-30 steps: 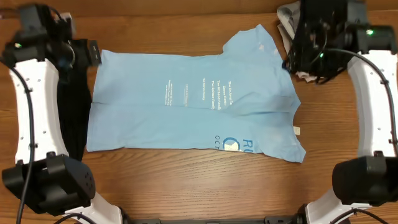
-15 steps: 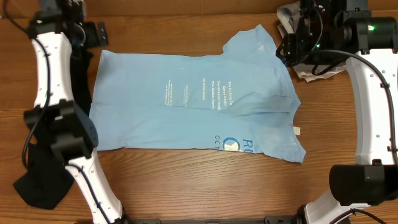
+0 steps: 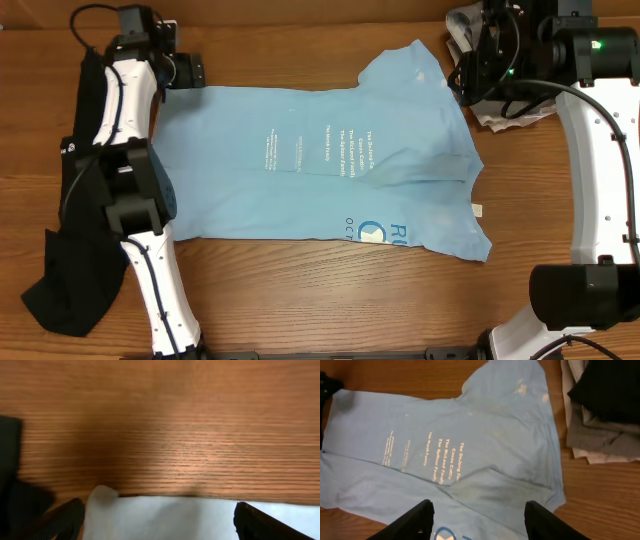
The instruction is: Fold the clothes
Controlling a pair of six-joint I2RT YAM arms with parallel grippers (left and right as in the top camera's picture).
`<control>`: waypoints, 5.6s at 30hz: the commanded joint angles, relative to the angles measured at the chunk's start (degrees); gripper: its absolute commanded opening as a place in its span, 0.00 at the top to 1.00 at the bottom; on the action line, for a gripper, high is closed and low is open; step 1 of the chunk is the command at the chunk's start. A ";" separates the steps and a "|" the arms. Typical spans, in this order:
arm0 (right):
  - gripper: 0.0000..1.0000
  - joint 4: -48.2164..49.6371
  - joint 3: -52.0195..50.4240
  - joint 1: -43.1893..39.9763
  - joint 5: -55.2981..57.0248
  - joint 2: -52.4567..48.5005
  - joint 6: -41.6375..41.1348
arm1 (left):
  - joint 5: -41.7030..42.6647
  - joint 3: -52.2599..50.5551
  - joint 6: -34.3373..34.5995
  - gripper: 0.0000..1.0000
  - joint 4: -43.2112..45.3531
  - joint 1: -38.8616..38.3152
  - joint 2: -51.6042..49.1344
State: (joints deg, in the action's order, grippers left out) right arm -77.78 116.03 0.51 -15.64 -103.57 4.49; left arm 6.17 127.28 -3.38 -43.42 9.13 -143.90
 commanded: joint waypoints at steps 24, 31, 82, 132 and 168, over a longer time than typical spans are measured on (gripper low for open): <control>0.59 16.11 -9.05 3.58 0.33 -0.17 -2.01 | -7.69 1.36 3.85 0.96 -0.13 -0.15 -3.67; 0.63 25.57 -9.05 4.31 3.58 -3.61 -6.25 | -7.67 3.98 5.53 0.96 -9.66 -0.15 -1.55; 0.38 71.08 -6.34 1.73 10.91 -42.45 -4.07 | -9.60 6.01 5.49 0.96 -19.93 -0.15 1.95; 0.96 -19.28 53.57 -1.77 1.97 -38.18 -6.69 | -12.55 10.82 1.62 0.96 -40.39 0.31 10.03; 0.96 -19.10 52.06 -1.70 3.61 -38.18 -5.99 | -2.93 10.71 -0.28 0.32 -18.93 -0.96 -7.65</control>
State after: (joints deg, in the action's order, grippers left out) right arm -97.12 168.20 -0.78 -12.99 -144.79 -1.69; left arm 2.22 137.38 -3.01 -62.98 8.86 -149.80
